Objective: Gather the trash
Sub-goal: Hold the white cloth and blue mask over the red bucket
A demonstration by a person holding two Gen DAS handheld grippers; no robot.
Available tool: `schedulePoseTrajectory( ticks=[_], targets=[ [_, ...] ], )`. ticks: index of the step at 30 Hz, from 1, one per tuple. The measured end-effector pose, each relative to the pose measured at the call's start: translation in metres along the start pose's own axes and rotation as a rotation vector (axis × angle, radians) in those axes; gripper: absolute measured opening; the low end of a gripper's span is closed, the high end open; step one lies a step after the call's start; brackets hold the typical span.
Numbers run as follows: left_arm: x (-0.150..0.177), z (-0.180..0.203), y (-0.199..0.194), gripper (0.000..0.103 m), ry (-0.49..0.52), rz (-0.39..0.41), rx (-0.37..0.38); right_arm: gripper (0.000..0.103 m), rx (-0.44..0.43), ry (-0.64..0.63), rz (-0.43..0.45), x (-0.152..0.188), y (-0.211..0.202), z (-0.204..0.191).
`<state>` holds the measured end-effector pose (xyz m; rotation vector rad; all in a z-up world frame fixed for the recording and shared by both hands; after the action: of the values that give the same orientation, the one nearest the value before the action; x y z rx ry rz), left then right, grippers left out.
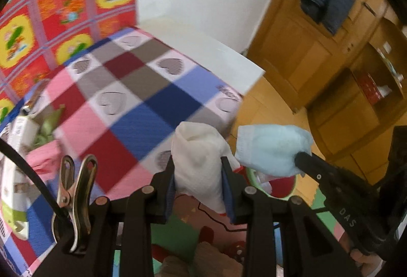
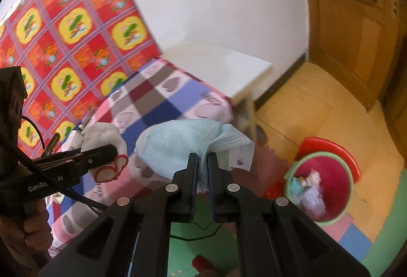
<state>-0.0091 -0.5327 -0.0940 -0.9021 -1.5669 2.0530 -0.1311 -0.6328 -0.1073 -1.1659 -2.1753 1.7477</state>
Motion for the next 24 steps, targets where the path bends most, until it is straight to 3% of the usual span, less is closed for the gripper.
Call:
schedulePoseTrajectory(
  ticks=[24],
  targets=[
    [-0.019,0.177,0.117,0.032,0.246,-0.132,0.107,0.009,0.090,0.236,-0.065,0.037,0.011,0.186]
  ],
)
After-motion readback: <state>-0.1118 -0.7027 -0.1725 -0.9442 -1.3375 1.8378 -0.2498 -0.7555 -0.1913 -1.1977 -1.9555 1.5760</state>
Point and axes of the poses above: each gripper's, at about its wrist camera, not at the fingertips, and y roughly the way its jaws point, z to its right, x to its underside, the point moved 6 cm from there along y, roughly the way its jaws point, and after that the axes turned 15 degrees about -z, right-handed, at the moved point
